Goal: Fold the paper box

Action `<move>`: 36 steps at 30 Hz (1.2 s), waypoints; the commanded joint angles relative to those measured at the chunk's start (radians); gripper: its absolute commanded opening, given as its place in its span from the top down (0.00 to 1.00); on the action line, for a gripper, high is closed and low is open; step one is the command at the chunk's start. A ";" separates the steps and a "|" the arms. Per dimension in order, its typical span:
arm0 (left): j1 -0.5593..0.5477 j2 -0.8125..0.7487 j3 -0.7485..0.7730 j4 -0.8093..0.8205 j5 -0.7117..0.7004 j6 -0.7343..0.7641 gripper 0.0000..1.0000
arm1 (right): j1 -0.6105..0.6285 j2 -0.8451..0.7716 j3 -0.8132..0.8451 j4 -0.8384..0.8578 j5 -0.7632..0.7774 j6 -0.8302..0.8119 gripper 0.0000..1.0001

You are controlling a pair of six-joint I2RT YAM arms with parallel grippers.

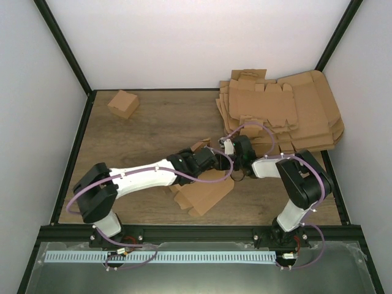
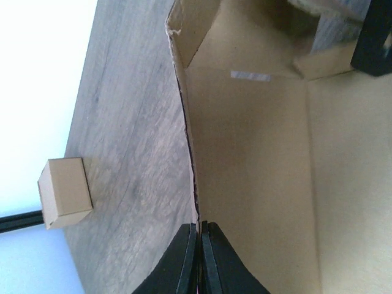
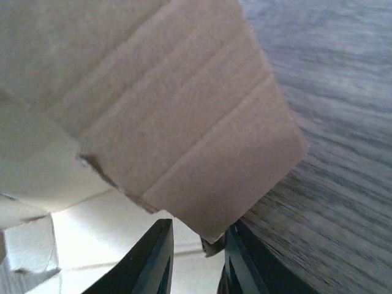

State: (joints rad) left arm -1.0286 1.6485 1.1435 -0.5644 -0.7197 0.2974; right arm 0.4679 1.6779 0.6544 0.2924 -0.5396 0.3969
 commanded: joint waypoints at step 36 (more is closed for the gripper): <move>-0.041 -0.012 -0.035 -0.004 -0.114 -0.021 0.96 | 0.006 -0.137 -0.033 0.060 0.280 0.028 0.54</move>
State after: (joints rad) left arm -1.0595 1.6650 1.1149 -0.5690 -0.8070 0.2592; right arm 0.4683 1.5574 0.5919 0.3355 -0.2390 0.4652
